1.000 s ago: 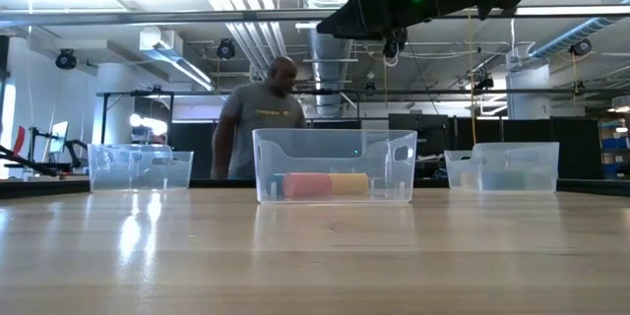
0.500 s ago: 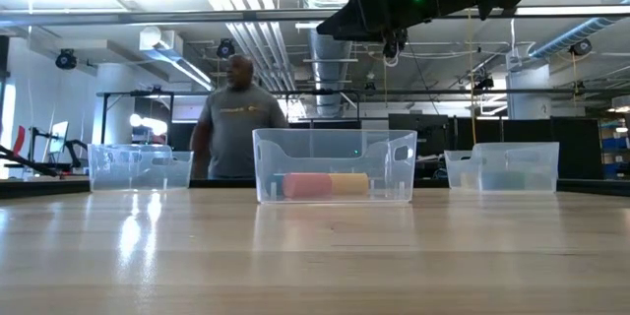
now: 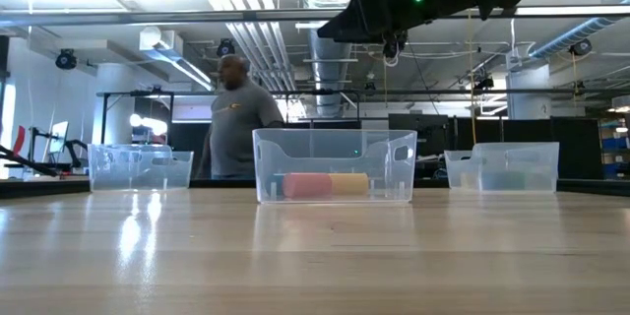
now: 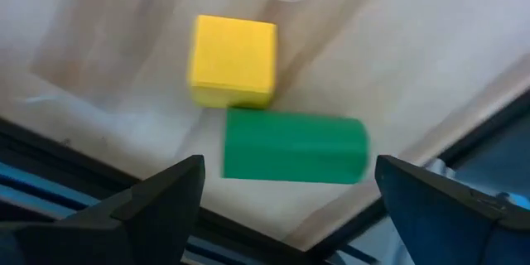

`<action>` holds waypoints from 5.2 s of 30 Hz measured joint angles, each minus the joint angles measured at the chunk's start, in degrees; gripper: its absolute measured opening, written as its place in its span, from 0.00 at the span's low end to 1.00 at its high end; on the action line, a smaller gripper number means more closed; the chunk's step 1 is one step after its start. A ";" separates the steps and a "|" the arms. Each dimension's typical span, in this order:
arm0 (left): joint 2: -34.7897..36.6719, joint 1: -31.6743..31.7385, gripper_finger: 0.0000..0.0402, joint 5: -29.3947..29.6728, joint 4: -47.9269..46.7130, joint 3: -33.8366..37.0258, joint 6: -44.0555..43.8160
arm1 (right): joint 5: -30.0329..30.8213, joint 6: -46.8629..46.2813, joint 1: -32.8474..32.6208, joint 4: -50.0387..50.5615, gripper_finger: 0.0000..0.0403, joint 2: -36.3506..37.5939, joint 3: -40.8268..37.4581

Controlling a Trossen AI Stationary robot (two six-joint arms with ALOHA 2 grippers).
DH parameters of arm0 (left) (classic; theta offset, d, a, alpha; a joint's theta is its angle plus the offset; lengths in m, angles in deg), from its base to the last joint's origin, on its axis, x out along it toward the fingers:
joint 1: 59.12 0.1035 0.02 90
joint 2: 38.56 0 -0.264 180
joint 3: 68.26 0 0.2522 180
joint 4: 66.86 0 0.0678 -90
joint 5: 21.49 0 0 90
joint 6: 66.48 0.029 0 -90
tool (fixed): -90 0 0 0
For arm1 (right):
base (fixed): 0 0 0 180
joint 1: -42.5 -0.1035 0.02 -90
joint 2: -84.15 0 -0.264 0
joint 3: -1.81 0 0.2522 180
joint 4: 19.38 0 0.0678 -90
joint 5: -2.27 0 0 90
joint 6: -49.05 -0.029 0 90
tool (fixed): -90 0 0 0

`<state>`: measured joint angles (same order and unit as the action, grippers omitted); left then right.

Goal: Sort blocks by size
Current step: Put the green cylindrical block into the center transparent bin

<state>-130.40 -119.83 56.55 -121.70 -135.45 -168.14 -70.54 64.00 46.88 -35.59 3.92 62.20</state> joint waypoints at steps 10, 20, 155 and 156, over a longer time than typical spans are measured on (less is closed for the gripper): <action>0.00 -0.11 0.85 0.44 -7.05 -3.79 5.36 | 0.44 -1.28 0.00 2.58 0.89 0.00 0.00; 0.00 -1.50 0.85 5.44 -15.89 -10.17 37.77 | 0.88 -1.66 0.00 3.29 0.89 0.00 0.00; 32.90 30.93 0.58 58.17 36.66 25.21 77.63 | -10.75 -19.40 1.04 75.65 0.32 -20.89 37.86; 32.43 30.91 0.58 58.27 37.58 26.21 77.06 | -12.69 -18.34 2.07 77.55 0.32 -22.44 38.97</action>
<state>-97.97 -88.92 114.82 -84.12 -109.24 -91.08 -83.23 45.67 48.95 41.97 -18.52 101.17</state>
